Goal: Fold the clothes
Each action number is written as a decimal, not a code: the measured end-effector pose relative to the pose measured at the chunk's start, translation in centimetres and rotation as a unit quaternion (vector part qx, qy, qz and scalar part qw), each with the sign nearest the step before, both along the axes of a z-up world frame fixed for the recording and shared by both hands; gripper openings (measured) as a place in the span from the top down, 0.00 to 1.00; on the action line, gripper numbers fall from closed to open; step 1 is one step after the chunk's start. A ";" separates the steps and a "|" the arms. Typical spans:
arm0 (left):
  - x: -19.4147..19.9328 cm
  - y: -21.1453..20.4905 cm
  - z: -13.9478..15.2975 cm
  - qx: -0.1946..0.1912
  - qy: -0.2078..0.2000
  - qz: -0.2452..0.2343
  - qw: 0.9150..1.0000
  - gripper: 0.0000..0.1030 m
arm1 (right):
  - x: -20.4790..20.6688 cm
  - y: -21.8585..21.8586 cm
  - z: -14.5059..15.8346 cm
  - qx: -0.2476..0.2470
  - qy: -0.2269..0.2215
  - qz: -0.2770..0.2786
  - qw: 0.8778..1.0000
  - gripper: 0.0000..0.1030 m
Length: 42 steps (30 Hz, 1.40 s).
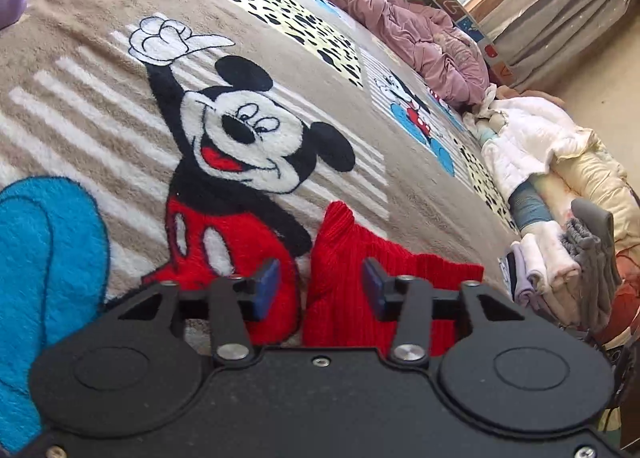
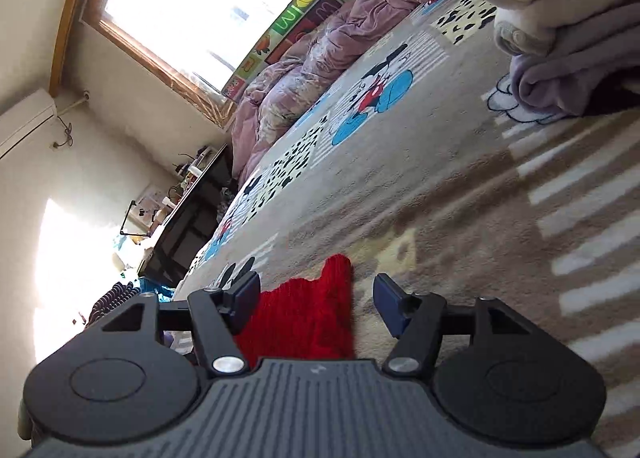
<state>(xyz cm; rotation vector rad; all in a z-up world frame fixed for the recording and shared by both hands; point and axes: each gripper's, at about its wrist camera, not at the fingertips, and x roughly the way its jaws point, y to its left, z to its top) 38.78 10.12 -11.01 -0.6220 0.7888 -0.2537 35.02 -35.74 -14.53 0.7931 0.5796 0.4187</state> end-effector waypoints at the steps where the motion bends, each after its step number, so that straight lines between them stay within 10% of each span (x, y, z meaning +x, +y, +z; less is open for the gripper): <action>1: -0.1 0.1 0.0 -0.004 -0.005 0.005 1.000 0.35 | 0.4 0.4 -0.1 -0.008 0.007 0.005 1.000 0.38; 7: 0.3 -0.8 -0.6 0.018 -0.008 0.008 1.000 0.36 | 1.4 3.5 -0.3 -0.091 0.034 0.032 0.995 0.50; 9: 0.6 -1.6 -0.3 0.044 -0.011 -0.003 0.999 0.85 | 0.8 4.6 0.1 -0.114 0.017 0.054 0.992 0.91; 10: 0.4 -1.6 -0.2 0.037 -0.017 -0.006 0.999 0.96 | 0.6 5.1 0.3 -0.122 0.010 0.062 0.990 0.90; 18: 1.0 0.7 -1.9 -0.022 0.021 0.020 0.999 0.89 | 0.9 2.9 -0.1 -0.080 0.023 0.010 0.996 0.89; 20: 0.7 1.0 -0.9 -0.040 0.005 0.015 0.999 0.42 | 1.0 2.3 -0.2 -0.069 0.027 -0.002 0.997 0.84; 22: 0.4 0.5 0.1 -0.021 -0.023 0.016 0.999 0.32 | 1.1 1.8 -0.3 -0.058 0.030 -0.015 0.998 0.34; 28: 2.3 -2.8 -0.4 0.069 -0.023 -0.022 0.997 0.32 | 4.0 3.9 0.4 -0.110 0.046 0.029 0.992 0.35; 30: 2.5 -3.3 -0.5 0.092 -0.031 -0.024 0.995 0.56 | 4.9 4.8 0.1 -0.120 0.039 0.050 0.991 0.51; 31: 2.7 -3.3 -0.6 0.092 -0.030 -0.029 0.995 0.94 | 4.9 5.0 -0.1 -0.120 0.035 0.051 0.991 0.82; 36: 2.3 0.7 -1.5 -0.048 -0.019 0.023 0.998 0.94 | 3.3 2.9 -0.4 -0.063 0.015 0.015 0.998 0.90; 42: 3.0 1.4 -2.4 -0.071 0.027 0.035 0.997 0.88 | 2.9 1.2 -1.8 -0.051 0.053 -0.025 0.997 0.87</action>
